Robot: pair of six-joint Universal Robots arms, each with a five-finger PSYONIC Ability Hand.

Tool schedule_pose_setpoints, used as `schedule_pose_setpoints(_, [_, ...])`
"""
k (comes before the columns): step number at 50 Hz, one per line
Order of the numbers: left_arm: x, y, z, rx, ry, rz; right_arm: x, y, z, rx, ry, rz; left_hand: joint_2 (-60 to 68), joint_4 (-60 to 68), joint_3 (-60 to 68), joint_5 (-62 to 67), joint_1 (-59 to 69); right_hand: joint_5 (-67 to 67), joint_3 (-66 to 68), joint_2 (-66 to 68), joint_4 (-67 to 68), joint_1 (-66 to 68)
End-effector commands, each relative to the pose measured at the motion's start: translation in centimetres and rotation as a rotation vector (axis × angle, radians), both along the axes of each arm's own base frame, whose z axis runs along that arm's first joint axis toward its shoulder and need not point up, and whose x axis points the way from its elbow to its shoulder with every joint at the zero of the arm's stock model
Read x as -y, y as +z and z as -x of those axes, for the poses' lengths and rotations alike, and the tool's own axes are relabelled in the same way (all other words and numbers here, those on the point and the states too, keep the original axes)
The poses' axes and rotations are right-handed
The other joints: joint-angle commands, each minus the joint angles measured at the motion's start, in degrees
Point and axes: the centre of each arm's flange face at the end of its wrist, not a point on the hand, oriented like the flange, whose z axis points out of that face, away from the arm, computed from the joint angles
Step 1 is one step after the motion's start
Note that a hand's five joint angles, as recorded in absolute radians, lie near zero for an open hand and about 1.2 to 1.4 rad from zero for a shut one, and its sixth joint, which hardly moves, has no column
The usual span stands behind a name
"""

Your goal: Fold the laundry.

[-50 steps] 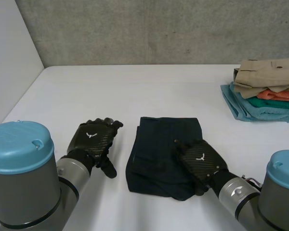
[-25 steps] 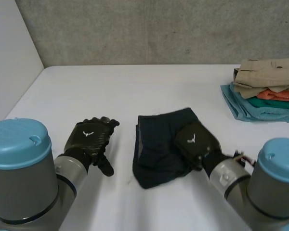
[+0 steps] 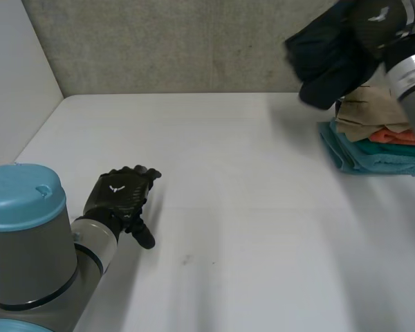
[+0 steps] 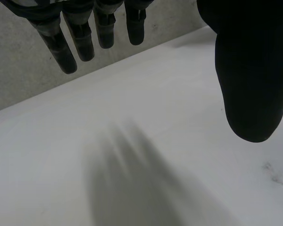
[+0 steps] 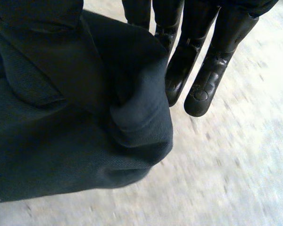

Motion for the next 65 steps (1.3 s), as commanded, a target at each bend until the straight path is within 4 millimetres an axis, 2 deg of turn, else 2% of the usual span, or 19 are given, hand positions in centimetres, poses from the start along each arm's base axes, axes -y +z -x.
schedule_pose_setpoints(1, [0.2,-0.2,-0.2,-0.002,0.009,0.003,4.2,-1.9,8.7,0.203,-0.09,-0.136,-0.2,-1.0,-1.3,-2.0,-0.2,16.2,12.0,13.5,11.7,28.9])
schedule_pose_setpoints(2, [0.2,-0.2,-0.2,-0.002,0.009,0.003,4.8,-3.0,10.1,0.231,-0.104,-0.177,-0.2,-1.0,-1.3,-2.0,-0.2,16.2,12.0,13.5,11.7,28.9])
schedule_pose_setpoints(5, [0.2,-0.2,-0.2,-0.003,0.006,0.004,5.3,-4.5,11.9,0.265,-0.116,-0.233,-0.2,-1.0,-1.3,-2.0,-0.2,16.2,12.0,13.5,11.7,28.9])
schedule_pose_setpoints(6, [0.1,-0.3,-0.2,-0.003,0.006,0.003,5.5,-5.5,13.1,0.284,-0.113,-0.277,-0.2,-1.0,-1.3,-2.0,-0.2,16.2,12.0,13.5,11.7,28.9])
schedule_pose_setpoints(10, [0.1,-0.3,-0.2,-0.002,0.006,0.001,5.3,-7.9,15.0,0.31,-0.051,-0.406,-0.2,-1.0,-1.3,-2.0,-0.2,16.2,12.0,13.5,11.7,28.9])
schedule_pose_setpoints(17, [0.1,-0.4,-0.2,-0.002,0.006,0.001,4.9,-9.6,17.1,0.328,0.06,-0.543,-0.2,-1.0,-1.3,-2.0,-0.2,16.2,12.0,13.5,11.7,28.9])
schedule_pose_setpoints(24, [0.1,-0.4,-0.2,-0.001,0.005,0.0,4.8,-9.8,18.7,0.349,0.086,-0.577,-0.2,-1.0,-1.3,-2.0,-0.2,16.2,12.0,13.5,11.7,28.9])
schedule_pose_setpoints(28, [0.1,-0.4,-0.2,-0.001,0.006,0.0,4.6,-9.2,19.2,0.4,0.121,-0.604,-0.2,-1.0,-1.3,-2.0,-0.2,16.2,12.0,13.5,11.7,28.9])
schedule_pose_setpoints(34, [0.1,-0.4,-0.2,-0.002,0.005,0.001,4.5,-7.2,20.2,0.432,0.196,-0.608,-0.2,-1.0,-1.3,-2.0,-0.2,16.2,12.0,13.5,11.7,28.9])
schedule_pose_setpoints(46, [0.1,-0.4,-0.2,-0.001,0.005,-0.002,4.6,-6.4,22.3,0.438,0.296,-0.615,-0.2,-1.0,-1.3,-2.0,-0.2,16.2,12.0,13.5,11.7,28.9])
schedule_pose_setpoints(51, [0.0,-0.5,-0.2,0.001,0.005,-0.004,4.6,-7.4,23.0,0.419,0.333,-0.632,-0.2,-1.0,-1.3,-2.0,-0.2,16.2,12.0,13.5,11.7,28.9])
schedule_pose_setpoints(56, [0.0,-0.7,-0.2,0.004,0.002,-0.01,4.7,-9.6,23.9,0.412,0.331,-0.652,-0.2,-1.0,-1.3,-2.0,-0.2,16.2,12.0,13.5,11.7,28.9])
schedule_pose_setpoints(59, [0.0,-0.8,-0.2,0.006,0.002,-0.012,4.6,-9.8,23.8,0.415,0.33,-0.656,-0.2,-1.0,-1.3,-2.0,-0.2,16.2,12.0,13.5,11.7,28.9])
schedule_pose_setpoints(63, [0.0,-0.9,-0.2,0.007,0.002,-0.013,4.4,-9.6,23.7,0.417,0.314,-0.649,-0.2,-1.0,-1.3,-2.0,-0.2,-31.4,-35.6,-34.1,-35.9,-18.7])
schedule_pose_setpoints(64, [0.0,-0.9,-0.2,0.007,0.002,-0.013,4.4,-9.1,23.6,0.42,0.308,-0.641,-0.2,-1.0,-1.3,-2.0,-0.2,-39.3,-43.5,-42.1,-43.8,-26.6])
schedule_pose_setpoints(65, [0.0,-0.9,-0.2,0.007,0.002,-0.015,4.3,-8.7,23.6,0.423,0.302,-0.635,-0.2,-1.0,-1.3,-2.0,-0.2,-41.8,-45.9,-44.5,-46.2,-29.0])
